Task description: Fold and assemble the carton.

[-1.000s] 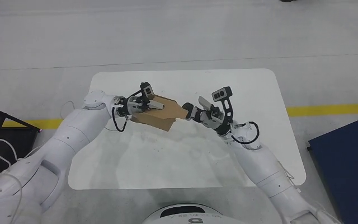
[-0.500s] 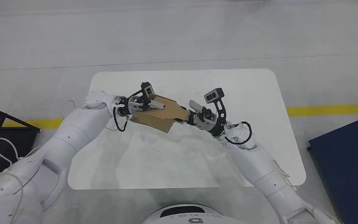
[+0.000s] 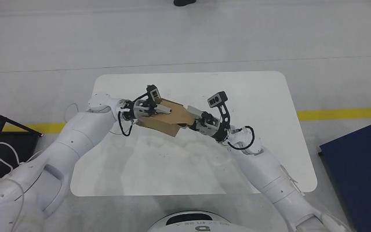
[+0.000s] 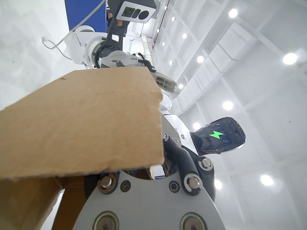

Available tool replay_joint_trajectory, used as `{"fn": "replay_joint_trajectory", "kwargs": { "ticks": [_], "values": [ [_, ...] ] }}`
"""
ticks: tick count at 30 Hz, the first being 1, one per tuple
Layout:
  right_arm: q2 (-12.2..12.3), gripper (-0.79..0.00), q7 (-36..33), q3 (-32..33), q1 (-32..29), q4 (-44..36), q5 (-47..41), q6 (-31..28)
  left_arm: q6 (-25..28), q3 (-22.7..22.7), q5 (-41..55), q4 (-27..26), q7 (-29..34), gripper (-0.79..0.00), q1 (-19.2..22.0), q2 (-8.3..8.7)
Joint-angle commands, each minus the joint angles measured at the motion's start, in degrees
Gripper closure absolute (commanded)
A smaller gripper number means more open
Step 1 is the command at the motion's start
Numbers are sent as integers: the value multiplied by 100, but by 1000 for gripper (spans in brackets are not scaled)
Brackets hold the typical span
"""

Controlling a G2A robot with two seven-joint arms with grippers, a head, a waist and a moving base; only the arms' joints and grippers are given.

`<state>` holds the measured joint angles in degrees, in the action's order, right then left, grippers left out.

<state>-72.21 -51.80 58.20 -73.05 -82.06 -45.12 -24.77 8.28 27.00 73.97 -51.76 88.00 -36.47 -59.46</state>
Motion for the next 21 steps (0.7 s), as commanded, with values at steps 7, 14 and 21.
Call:
{"fn": "replay_joint_trajectory", "kwargs": {
  "ticks": [7,14,21],
  "values": [
    [3,-262,-43,2,44,21,278,260,-159,122,308,-50,0,0,-48,55],
    [37,-135,-7,31,37,-72,772,541,-348,287,528,-183,0,0,-138,151],
    [86,-191,115,158,-75,-234,1153,634,-419,357,501,-271,0,0,-213,213]
  ]
}}
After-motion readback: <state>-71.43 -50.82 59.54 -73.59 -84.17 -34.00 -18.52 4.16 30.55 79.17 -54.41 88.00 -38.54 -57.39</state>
